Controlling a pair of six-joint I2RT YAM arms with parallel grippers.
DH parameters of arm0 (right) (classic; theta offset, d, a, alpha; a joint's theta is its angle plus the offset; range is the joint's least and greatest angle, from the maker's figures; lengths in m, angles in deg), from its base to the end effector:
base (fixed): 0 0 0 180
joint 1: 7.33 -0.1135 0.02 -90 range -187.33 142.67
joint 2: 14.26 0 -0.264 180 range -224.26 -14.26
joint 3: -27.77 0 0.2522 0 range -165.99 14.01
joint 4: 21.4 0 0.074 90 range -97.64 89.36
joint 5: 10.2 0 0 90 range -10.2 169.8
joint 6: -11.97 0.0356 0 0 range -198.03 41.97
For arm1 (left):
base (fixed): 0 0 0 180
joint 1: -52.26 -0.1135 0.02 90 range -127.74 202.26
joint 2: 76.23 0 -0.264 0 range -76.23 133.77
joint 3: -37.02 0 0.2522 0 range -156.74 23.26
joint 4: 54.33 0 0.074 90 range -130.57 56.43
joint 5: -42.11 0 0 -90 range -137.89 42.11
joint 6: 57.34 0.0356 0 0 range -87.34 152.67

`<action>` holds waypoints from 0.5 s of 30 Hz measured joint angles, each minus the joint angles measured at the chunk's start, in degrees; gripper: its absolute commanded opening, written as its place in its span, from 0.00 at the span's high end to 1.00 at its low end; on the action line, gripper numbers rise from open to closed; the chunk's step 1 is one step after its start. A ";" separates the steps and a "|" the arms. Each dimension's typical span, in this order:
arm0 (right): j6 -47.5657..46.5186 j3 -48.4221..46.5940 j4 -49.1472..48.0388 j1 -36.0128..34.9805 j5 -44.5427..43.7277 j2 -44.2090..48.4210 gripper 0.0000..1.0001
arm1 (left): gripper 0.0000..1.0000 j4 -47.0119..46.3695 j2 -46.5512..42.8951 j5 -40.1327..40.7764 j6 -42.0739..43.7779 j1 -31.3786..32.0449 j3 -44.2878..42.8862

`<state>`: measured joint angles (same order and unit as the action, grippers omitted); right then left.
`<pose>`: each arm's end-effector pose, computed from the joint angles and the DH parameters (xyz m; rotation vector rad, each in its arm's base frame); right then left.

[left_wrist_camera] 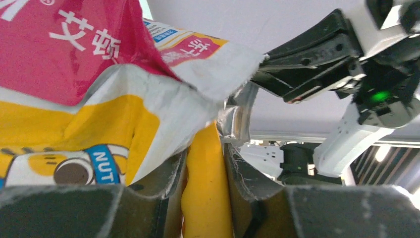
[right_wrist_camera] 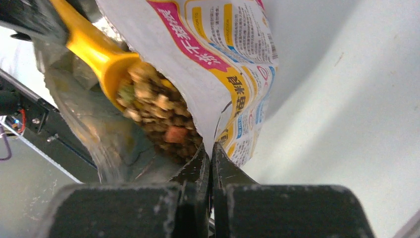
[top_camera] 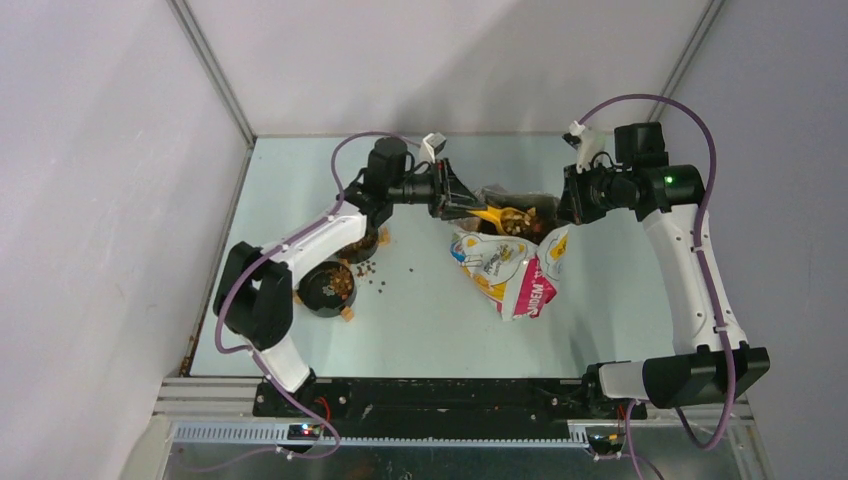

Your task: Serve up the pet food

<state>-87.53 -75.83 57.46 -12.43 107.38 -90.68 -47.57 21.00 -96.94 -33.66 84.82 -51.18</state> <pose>0.2454 0.0384 0.4025 -0.5085 2.3572 0.5572 0.3193 -0.2358 0.3093 0.0853 2.2603 -1.8631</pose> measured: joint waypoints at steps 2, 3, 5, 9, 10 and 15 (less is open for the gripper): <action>-0.22 -0.11 0.28 0.13 -0.96 -0.09 1.00 | 1.00 0.46 -0.17 -1.36 -0.68 -1.20 -0.50; -0.20 -0.20 0.37 0.46 -1.33 -0.20 1.00 | 1.00 0.76 -0.28 -2.19 -0.79 -1.95 -0.83; -0.22 -0.44 0.46 0.87 -2.05 -0.50 1.00 | 1.00 0.92 -0.61 -3.21 -0.87 -3.39 -1.18; -0.22 -0.55 0.50 1.09 -2.91 -0.61 1.00 | 1.00 0.15 -1.40 -5.27 -2.32 -5.99 -1.18; -0.22 -0.55 0.52 1.09 -2.99 -0.61 1.00 | 1.00 -0.22 -1.51 -5.70 -2.73 -6.47 -1.18; -0.22 -0.55 0.55 1.11 -3.41 -0.70 1.00 | 1.00 -1.38 -1.60 -7.30 -3.80 -7.91 -1.18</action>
<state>-87.75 -76.38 58.00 -11.32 103.97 -91.38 -48.95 19.41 -104.24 -37.46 76.91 -52.36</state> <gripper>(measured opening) 0.008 0.311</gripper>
